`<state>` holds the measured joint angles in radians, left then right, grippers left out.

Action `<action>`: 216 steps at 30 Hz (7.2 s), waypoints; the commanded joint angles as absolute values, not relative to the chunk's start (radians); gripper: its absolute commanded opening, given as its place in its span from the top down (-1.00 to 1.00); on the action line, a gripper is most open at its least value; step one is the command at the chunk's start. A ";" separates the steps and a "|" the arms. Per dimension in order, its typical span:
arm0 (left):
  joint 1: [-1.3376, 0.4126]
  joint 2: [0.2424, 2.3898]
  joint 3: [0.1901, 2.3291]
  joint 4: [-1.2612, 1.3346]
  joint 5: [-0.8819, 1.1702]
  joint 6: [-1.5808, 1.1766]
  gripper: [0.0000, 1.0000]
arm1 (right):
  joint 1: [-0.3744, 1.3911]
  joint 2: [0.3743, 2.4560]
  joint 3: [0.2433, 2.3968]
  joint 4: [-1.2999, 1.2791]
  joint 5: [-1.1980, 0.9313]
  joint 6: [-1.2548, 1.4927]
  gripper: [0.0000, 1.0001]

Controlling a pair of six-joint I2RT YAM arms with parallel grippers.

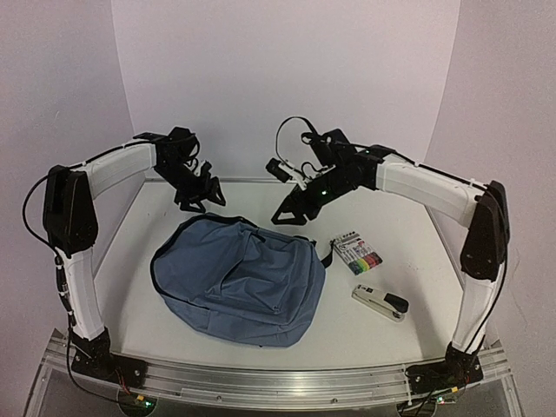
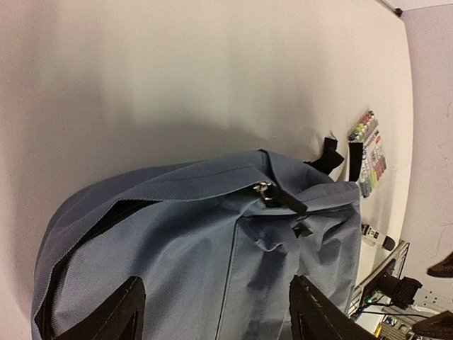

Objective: Pack the student bag
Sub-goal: Adjust the student bag at the center of the board, then zip the student bag at the center of the board, then unzip the student bag at the center of the board.

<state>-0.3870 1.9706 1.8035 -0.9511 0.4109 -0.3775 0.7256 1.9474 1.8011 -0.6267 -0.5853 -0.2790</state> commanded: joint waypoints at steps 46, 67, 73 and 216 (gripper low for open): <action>-0.374 2.223 2.070 -0.905 0.662 -0.265 -0.36 | 0.826 2.305 1.892 -0.392 -0.274 -0.473 0.78; -0.391 2.164 1.954 -0.925 0.720 0.042 -0.41 | 0.832 2.145 1.852 -0.391 -0.274 -0.388 1.00; -0.373 2.094 1.834 -0.846 0.705 0.261 -0.44 | 0.833 2.132 1.831 -0.391 -0.265 -0.378 1.00; -0.578 1.808 1.465 -0.791 0.178 -0.751 0.80 | 0.867 2.180 1.930 -0.417 -0.198 0.199 -0.34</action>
<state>-0.6252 1.9029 1.5558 -0.9057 0.0882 -0.7066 0.8430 2.1372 1.8566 -0.4520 -0.2332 0.1612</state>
